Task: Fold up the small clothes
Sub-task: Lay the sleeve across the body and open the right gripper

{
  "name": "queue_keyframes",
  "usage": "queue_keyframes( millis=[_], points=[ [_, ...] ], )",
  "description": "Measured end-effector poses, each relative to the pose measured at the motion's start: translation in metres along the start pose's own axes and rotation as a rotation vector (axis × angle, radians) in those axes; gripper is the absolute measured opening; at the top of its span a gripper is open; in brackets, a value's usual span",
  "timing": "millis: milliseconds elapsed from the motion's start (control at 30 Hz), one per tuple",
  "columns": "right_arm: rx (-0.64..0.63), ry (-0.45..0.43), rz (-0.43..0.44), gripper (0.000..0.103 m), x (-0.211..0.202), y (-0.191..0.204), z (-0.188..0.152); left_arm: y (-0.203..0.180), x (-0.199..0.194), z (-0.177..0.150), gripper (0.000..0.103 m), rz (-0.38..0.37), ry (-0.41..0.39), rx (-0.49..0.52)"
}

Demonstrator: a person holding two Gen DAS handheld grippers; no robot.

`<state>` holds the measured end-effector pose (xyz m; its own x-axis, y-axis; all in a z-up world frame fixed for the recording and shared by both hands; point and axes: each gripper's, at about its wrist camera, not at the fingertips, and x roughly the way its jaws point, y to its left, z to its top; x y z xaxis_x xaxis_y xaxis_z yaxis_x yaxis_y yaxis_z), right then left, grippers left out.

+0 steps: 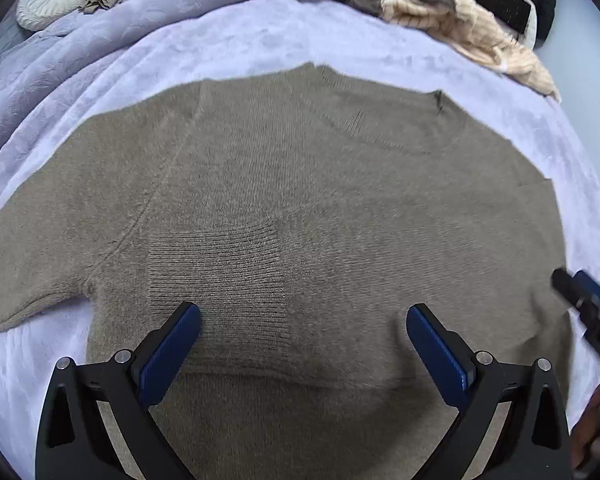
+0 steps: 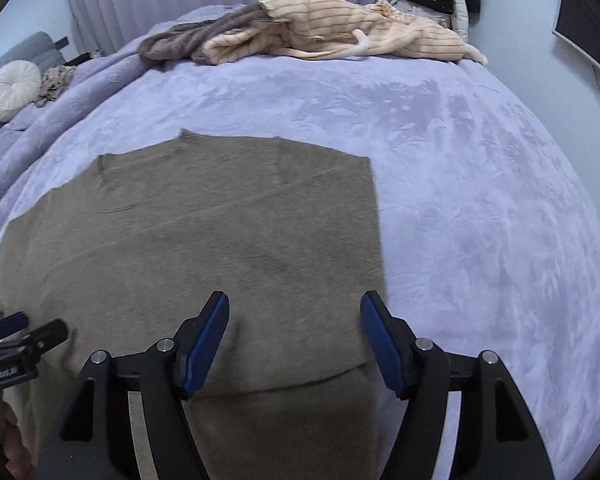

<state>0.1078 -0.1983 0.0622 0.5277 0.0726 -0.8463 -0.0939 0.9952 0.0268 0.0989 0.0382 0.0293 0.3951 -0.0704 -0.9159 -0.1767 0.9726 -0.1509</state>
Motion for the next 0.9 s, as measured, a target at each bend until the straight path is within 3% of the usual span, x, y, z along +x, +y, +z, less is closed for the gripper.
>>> queue_keyframes(
  millis=[67, 133, 233, 367, 433, 633, 900],
  points=[
    [-0.032, 0.016, 0.007, 0.072, 0.0, 0.016, -0.011, 0.002, -0.001, -0.003, 0.103, 0.024, 0.001, -0.001],
    [-0.058, 0.068, 0.027, 0.072, 0.01, 0.029, -0.022, 0.006, 0.01, -0.007, 0.103, 0.056, 0.053, -0.005],
    [-0.113, 0.098, -0.037, 0.072, 0.013, 0.043, -0.037, 0.007, 0.005, -0.017, 0.103, 0.073, 0.053, -0.001],
    [-0.116, 0.077, 0.032, 0.072, -0.015, 0.045, -0.054, 0.002, -0.023, -0.04, 0.103, 0.045, 0.006, 0.024],
    [-0.137, 0.064, 0.025, 0.075, -0.025, 0.049, -0.066, -0.002, -0.028, -0.054, 0.103, 0.056, -0.004, 0.039],
    [-0.2, 0.116, -0.003, 0.077, -0.022, 0.053, -0.101, -0.008, -0.016, -0.09, 0.103, 0.062, 0.062, 0.059],
    [-0.186, 0.172, 0.011, 0.079, -0.043, 0.042, -0.125, 0.004, -0.038, -0.113, 0.103, 0.029, 0.082, 0.072]
  ],
)
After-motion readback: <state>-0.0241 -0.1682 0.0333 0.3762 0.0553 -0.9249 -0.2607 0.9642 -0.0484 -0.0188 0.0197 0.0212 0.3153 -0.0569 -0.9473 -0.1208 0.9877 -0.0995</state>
